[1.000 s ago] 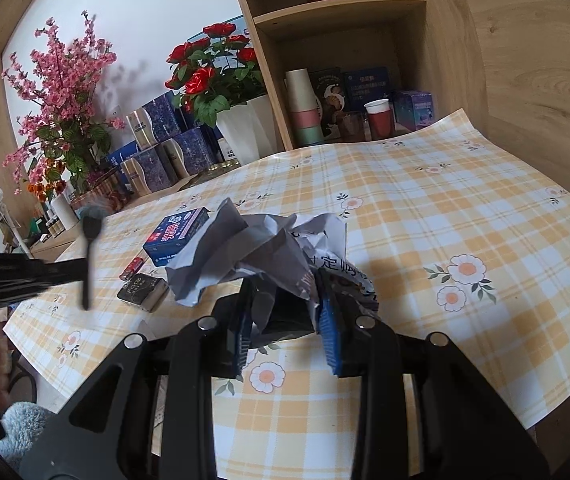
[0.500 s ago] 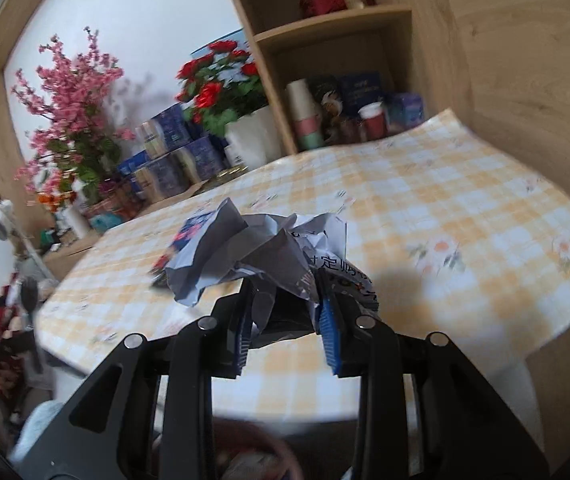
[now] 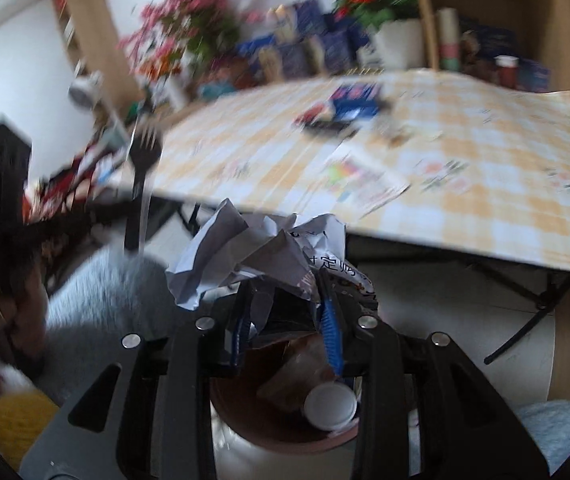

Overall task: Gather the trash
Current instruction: 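Drop the paper into the brown bin with the right tool while the left tool drops its item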

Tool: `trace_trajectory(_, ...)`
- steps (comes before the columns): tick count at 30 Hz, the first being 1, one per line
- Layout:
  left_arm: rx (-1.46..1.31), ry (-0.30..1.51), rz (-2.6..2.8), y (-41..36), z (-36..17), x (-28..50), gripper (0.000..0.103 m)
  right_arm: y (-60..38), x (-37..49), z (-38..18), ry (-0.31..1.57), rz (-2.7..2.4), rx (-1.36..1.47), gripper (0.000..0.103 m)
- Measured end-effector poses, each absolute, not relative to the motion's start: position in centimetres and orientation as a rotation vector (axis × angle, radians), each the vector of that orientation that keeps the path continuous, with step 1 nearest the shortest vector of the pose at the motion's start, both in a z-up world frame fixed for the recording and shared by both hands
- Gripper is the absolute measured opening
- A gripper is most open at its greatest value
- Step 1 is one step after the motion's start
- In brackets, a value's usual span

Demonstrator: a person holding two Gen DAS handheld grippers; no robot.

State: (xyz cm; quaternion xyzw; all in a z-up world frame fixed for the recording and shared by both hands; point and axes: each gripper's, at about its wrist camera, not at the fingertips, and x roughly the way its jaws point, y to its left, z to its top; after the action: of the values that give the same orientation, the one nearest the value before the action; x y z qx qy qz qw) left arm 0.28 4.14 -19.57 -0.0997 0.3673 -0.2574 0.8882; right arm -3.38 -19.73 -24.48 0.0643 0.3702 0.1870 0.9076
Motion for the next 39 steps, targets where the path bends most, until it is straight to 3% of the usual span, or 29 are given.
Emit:
trace_trajectory(5,-0.187,0.81,-0.532,3.5,-20.7,0.7,0.003,-18.2,-0.9,-28.2,0.901,0.385,0.13,0.035)
trace_trajectory(8,-0.181,0.821,-0.525,3.6,-21.0,0.9,0.003,-17.9,0.4,-30.0,0.951,0.365,0.156,0.044)
trace_trajectory(10,-0.19,0.831,-0.515,4.0,-21.3,1.0,0.003,-17.8,0.7,-30.7,0.963,0.365,0.173,0.057)
trace_trajectory(12,-0.211,0.845,-0.503,4.4,-21.6,1.3,0.003,-17.6,0.7,-30.7,0.959,0.369,0.179,0.09)
trace_trajectory(15,-0.23,0.868,-0.491,4.5,-22.0,1.8,0.003,-17.8,0.5,-30.1,0.919,0.353,0.168,0.096)
trace_trajectory(30,-0.064,1.099,-0.501,-0.4,-26.9,4.4,0.003,-24.0,0.4,-28.8,0.832,-0.031,0.239,0.097)
trace_trajectory(39,0.054,1.235,-0.52,-3.3,-30.0,4.9,0.003,-25.4,0.4,-29.2,0.843,-0.009,0.278,0.097)
